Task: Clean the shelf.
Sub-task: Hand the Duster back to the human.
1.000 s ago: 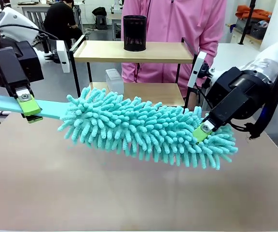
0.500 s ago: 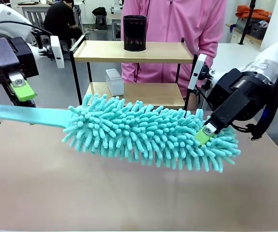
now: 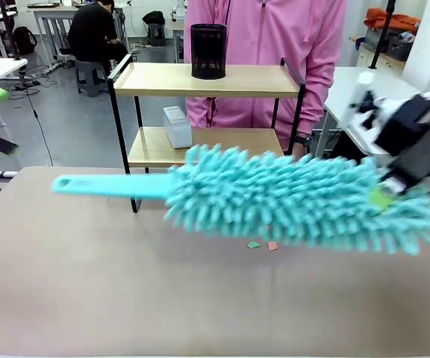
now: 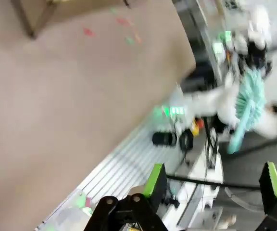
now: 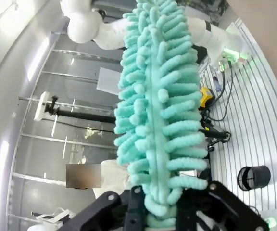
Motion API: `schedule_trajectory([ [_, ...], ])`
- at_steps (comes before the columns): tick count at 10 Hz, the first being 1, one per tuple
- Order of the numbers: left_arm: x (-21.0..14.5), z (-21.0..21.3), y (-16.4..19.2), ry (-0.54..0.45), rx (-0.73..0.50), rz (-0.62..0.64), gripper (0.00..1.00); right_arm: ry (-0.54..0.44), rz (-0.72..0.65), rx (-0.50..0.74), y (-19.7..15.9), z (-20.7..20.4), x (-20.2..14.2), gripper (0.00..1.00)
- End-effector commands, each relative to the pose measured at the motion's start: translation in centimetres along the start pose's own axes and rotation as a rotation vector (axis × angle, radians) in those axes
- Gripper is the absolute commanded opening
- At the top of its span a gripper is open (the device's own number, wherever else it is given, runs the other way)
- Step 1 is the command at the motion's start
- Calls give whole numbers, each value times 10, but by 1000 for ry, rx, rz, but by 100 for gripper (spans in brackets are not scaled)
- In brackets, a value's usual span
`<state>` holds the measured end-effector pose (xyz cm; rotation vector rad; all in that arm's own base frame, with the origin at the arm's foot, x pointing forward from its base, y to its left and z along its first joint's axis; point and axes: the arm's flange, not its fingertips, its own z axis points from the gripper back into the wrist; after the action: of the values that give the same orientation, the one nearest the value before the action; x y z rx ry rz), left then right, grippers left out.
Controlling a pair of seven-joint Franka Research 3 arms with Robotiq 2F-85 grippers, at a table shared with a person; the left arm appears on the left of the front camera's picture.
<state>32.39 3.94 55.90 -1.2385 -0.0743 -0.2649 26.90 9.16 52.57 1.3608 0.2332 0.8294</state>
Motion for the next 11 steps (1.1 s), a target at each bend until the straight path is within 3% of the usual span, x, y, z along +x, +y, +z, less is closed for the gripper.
schedule_trajectory([
  [1,-19,27,23,-620,-10,146,100,-187,93,-28,28,46,-38,0],
  [2,-18,34,41,-750,-24,167,100,-328,162,-28,38,65,-56,0],
  [4,-8,30,71,-846,-76,143,100,-681,261,-47,47,97,-93,0],
  [5,0,23,80,-833,-98,126,100,-899,223,-109,40,112,-110,0],
  [7,14,10,86,-556,-224,88,100,-1146,45,-123,8,136,-136,0],
  [8,-6,40,89,-790,-123,197,100,-1202,-88,-99,-15,148,-149,0],
  [11,-6,40,89,-790,-123,197,100,-1248,-376,16,-102,173,-176,0],
])
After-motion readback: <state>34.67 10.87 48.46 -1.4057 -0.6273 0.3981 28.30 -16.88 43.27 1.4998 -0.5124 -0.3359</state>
